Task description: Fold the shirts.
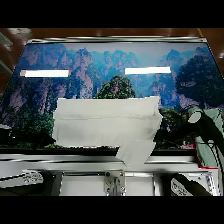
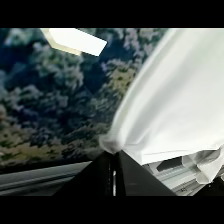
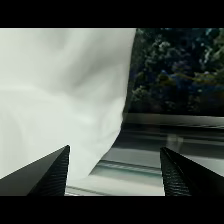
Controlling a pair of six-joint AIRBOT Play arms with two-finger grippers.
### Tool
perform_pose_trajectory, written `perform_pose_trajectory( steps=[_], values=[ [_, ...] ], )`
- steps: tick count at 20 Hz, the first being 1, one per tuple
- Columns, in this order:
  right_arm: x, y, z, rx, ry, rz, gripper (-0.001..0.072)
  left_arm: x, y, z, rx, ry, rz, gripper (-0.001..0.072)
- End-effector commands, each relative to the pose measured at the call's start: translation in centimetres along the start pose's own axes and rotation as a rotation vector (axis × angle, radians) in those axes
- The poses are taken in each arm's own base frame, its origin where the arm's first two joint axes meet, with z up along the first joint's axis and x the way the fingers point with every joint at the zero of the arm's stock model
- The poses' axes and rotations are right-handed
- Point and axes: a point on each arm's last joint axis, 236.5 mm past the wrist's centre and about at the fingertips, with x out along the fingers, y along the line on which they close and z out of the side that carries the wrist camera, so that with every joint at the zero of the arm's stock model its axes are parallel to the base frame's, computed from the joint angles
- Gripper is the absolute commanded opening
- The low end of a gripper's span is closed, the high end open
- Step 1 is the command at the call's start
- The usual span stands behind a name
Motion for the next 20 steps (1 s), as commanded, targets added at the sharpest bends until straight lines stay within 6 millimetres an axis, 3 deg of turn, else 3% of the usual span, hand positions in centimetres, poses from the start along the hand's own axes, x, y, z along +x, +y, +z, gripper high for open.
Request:
perform_pose_trajectory(
  steps=[1, 2, 6, 12, 15, 18, 20],
  values=[
    [2.1, 0.4, -1.1, 0.026, 0.017, 0.025, 0.0643, -0.1, -0.3, -0.3, 0.014, 0.010, -0.010, 0.0040],
    [2.5, 0.7, -1.1, 0.039, 0.009, 0.041, 0.0598, -0.1, -0.3, -0.3, 0.025, 0.010, -0.010, 0.0040],
    [3.5, 2.2, -0.1, 0.099, -0.054, 0.129, 0.0587, -0.1, -0.3, -0.2, 0.026, 0.008, -0.009, 0.0040],
    [5.3, 1.5, -2.4, 0.109, 0.002, 0.128, 0.0545, -0.1, -0.3, -0.2, 0.026, 0.005, -0.008, 0.0040],
    [5.3, 1.4, -1.9, 0.100, -0.020, 0.123, 0.0279, -0.1, -0.3, -0.2, 0.026, 0.005, -0.008, 0.0040],
    [5.3, 1.3, -1.4, 0.097, -0.041, 0.121, 0.0066, -0.1, -0.3, -0.1, 0.026, 0.004, -0.008, 0.0040],
    [4.7, 2.3, -1.3, 0.017, -0.032, 0.151, 0.0054, -0.4, -0.4, 0.2, 0.045, -0.006, -0.005, 0.0040]
  ],
)
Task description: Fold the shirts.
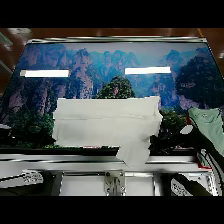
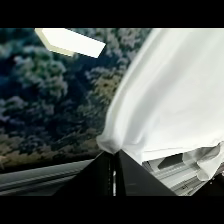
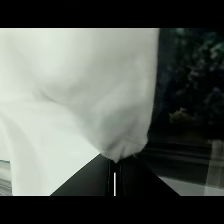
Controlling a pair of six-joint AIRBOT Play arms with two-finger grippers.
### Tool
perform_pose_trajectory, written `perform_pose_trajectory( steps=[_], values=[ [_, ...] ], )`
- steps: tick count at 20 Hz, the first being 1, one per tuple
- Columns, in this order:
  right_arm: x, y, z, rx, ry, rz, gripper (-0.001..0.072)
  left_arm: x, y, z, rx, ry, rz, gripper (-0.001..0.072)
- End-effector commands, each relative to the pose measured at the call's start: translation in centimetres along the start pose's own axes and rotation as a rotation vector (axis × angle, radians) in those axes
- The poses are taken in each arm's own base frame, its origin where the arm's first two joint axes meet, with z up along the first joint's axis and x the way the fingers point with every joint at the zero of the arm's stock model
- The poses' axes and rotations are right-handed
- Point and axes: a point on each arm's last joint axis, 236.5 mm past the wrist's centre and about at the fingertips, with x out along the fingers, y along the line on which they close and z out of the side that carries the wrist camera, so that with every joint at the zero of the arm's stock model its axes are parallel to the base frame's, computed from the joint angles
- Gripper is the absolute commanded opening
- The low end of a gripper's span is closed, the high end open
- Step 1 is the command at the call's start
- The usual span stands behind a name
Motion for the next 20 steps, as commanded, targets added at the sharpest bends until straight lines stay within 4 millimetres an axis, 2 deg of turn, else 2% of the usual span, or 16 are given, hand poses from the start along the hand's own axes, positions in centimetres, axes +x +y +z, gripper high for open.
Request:
perform_pose_trajectory(
  steps=[1, 2, 4, 6, 9, 11, 13, 15, 17, 20],
  values=[
    [-1.1, 1.6, 0.3, -0.126, 0.012, 0.042, 0.0054, -0.7, -0.3, 0.9, 0.059, -0.024, 0.006, 0.0039],
    [-2.0, 2.4, 0.6, -0.198, 0.014, 0.053, 0.0054, -1.6, -1.1, 1.7, 0.112, -0.045, -0.002, 0.0039],
    [-4.4, 4.2, 3.2, -0.233, -0.056, 0.067, 0.0054, -3.6, -3.7, 4.1, 0.159, -0.117, -0.054, 0.0039],
    [-7.9, 7.1, 7.6, -0.227, -0.211, 0.101, 0.0053, -5.4, -7.3, 6.7, 0.224, -0.194, -0.105, 0.0039],
    [-13.7, 10.5, 13.4, -0.224, -0.421, 0.124, 0.0054, -6.7, -11.6, 10.0, 0.305, -0.278, -0.080, 0.0039],
    [-15.8, 12.0, 16.7, -0.221, -0.478, 0.138, 0.0054, -7.2, -13.9, 12.4, 0.333, -0.335, -0.059, 0.0039],
    [-16.4, 12.9, 19.5, -0.215, -0.499, 0.161, 0.0054, -7.3, -15.4, 14.4, 0.348, -0.347, -0.058, 0.0039],
    [-16.2, 13.0, 22.5, -0.194, -0.524, 0.169, 0.0054, -7.2, -15.8, 16.4, 0.301, -0.345, -0.068, 0.0039],
    [-14.9, 12.7, 24.4, -0.166, -0.504, 0.177, 0.0054, -6.7, -15.7, 17.8, 0.255, -0.334, -0.075, 0.0039],
    [-11.9, 11.4, 26.0, -0.112, -0.456, 0.187, 0.0055, -4.9, -15.0, 18.6, 0.226, -0.298, -0.077, 0.0040]
  ],
)
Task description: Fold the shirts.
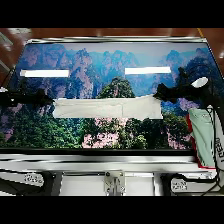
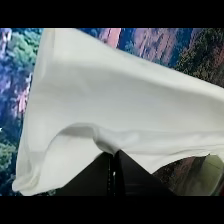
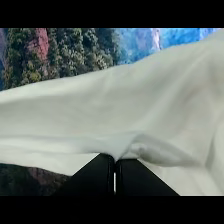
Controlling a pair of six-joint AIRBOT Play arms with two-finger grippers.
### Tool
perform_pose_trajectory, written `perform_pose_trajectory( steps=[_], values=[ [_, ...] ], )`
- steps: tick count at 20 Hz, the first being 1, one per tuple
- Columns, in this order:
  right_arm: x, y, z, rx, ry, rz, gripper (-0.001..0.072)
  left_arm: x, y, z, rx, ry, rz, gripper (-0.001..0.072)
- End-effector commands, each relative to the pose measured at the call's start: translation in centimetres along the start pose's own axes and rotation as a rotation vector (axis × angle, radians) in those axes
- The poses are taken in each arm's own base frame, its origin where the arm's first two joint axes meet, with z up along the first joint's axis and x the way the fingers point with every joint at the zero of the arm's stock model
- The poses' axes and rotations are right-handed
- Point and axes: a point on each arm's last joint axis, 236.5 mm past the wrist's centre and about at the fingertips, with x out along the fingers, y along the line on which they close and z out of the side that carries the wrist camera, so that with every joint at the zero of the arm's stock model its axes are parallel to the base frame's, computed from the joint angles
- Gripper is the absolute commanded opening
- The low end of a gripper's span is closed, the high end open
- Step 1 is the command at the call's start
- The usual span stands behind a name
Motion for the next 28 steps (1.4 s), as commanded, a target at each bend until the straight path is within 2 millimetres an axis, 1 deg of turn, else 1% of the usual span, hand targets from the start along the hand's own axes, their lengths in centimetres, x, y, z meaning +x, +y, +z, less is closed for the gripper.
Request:
perform_pose_trajectory(
  steps=[1, 3, 4, 5, 6, 7, 8, 9, 10, 11, 12, 13, 14, 15, 17, 19, 22, 24, 27, 28],
  values=[
    [3.3, -1.9, 0.7, 0.063, 0.027, -0.001, 0.0055, 2.1, 0.8, 0.6, -0.050, 0.029, -0.001, 0.0039],
    [4.7, -3.1, 0.1, 0.085, 0.057, -0.012, 0.0064, 3.1, 1.7, 0.2, -0.095, 0.053, 0.001, 0.0043],
    [5.2, -3.4, -0.2, 0.089, 0.068, -0.014, 0.0066, 3.4, 2.0, 0.1, -0.113, 0.061, 0.005, 0.0064],
    [5.4, -3.6, -0.3, 0.088, 0.074, -0.015, 0.0128, 3.5, 2.4, 0.0, -0.126, 0.065, 0.016, 0.0114],
    [5.5, -3.6, -0.3, 0.092, 0.075, -0.011, 0.0351, 3.4, 3.0, -0.1, -0.145, 0.068, 0.042, 0.0213],
    [5.4, -3.3, -0.2, 0.068, 0.073, 0.001, 0.0547, 3.1, 3.5, -0.1, -0.165, 0.068, 0.058, 0.0310],
    [4.9, -2.8, -0.6, 0.019, 0.087, 0.015, 0.0578, 2.5, 4.0, -0.1, -0.186, 0.074, 0.067, 0.0457],
    [3.9, -2.9, -0.8, -0.029, 0.102, 0.016, 0.0578, 1.6, 4.4, -0.2, -0.199, 0.085, 0.075, 0.0487],
    [2.5, -3.9, -1.0, -0.067, 0.113, -0.021, 0.0580, 0.4, 4.9, -0.3, -0.214, 0.106, 0.085, 0.0487],
    [1.2, -5.5, -1.1, -0.096, 0.124, -0.076, 0.0699, -0.9, 5.6, -0.6, -0.251, 0.125, 0.107, 0.0486],
    [-0.1, -7.2, -1.4, -0.099, 0.141, -0.128, 0.0703, -2.3, 6.3, -0.9, -0.278, 0.142, 0.135, 0.0486],
    [-0.9, -8.5, -1.7, -0.058, 0.156, -0.151, 0.0704, -3.4, 6.7, -1.1, -0.284, 0.149, 0.154, 0.0486],
    [-1.3, -9.1, -2.1, -0.020, 0.176, -0.147, 0.0703, -4.2, 6.9, -1.2, -0.281, 0.148, 0.165, 0.0484],
    [-1.2, -9.6, -2.5, 0.009, 0.194, -0.139, 0.0704, -4.7, 7.0, -1.4, -0.275, 0.148, 0.177, 0.0482],
    [0.0, -9.4, -3.0, 0.047, 0.219, -0.099, 0.0704, -5.4, 6.7, -1.9, -0.264, 0.161, 0.189, 0.0474],
    [1.9, -8.9, -3.3, 0.083, 0.234, -0.050, 0.0704, -5.6, 6.4, -2.6, -0.266, 0.193, 0.184, 0.0472],
    [4.3, -8.7, -3.3, 0.124, 0.233, -0.017, 0.0703, -5.7, 6.0, -3.7, -0.258, 0.243, 0.176, 0.0465],
    [5.6, -9.1, -3.5, 0.138, 0.234, -0.017, 0.0704, -5.7, 5.7, -3.9, -0.253, 0.251, 0.175, 0.0457],
    [7.5, -9.1, -4.4, 0.146, 0.261, -0.018, 0.0692, -5.3, 4.9, -4.0, -0.229, 0.258, 0.178, 0.0455],
    [7.9, -8.8, -4.6, 0.146, 0.270, -0.013, 0.0565, -5.1, 4.6, -4.0, -0.216, 0.260, 0.178, 0.0435]
  ],
)
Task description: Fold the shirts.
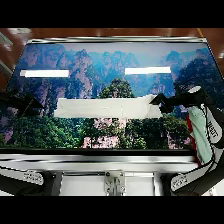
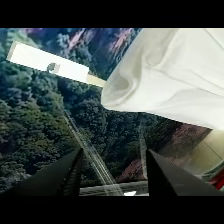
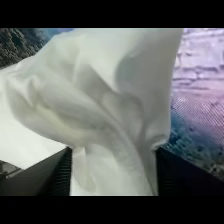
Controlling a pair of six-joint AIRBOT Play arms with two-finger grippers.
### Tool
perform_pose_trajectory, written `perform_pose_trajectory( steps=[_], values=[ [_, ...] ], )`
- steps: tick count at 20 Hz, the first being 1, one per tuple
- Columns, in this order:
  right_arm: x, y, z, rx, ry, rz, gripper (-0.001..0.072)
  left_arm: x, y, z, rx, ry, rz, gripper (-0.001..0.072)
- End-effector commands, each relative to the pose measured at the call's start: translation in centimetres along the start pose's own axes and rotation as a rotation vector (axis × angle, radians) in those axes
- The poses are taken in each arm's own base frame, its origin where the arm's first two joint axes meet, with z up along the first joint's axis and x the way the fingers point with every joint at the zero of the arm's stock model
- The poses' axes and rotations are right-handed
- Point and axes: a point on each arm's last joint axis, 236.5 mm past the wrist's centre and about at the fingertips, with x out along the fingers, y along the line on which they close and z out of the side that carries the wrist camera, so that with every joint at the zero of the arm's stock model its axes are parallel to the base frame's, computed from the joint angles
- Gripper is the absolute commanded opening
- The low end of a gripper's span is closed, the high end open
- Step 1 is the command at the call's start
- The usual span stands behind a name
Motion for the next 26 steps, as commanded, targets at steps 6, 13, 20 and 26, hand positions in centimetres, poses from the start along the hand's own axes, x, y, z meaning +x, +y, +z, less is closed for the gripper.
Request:
perform_pose_trajectory(
  steps=[6, 13, 20, 26],
  values=[
    [-2.8, 2.4, -0.4, -0.065, -0.023, 0.022, 0.0054, 2.9, -5.8, -1.6, 0.196, 0.055, -0.042, 0.0093],
    [-13.2, 9.8, -3.3, -0.192, -0.147, 0.062, 0.0054, 12.7, -22.2, -6.4, 0.538, 0.008, -0.195, 0.0041],
    [-20.5, 15.2, -8.7, -0.278, -0.245, 0.083, 0.0054, 25.7, -32.7, -19.6, 0.679, 0.116, -0.340, 0.0041],
    [-22.6, 17.8, -11.7, -0.320, -0.281, 0.098, 0.0054, 32.8, -34.3, -26.7, 0.595, 0.274, -0.432, 0.0041]
  ],
)
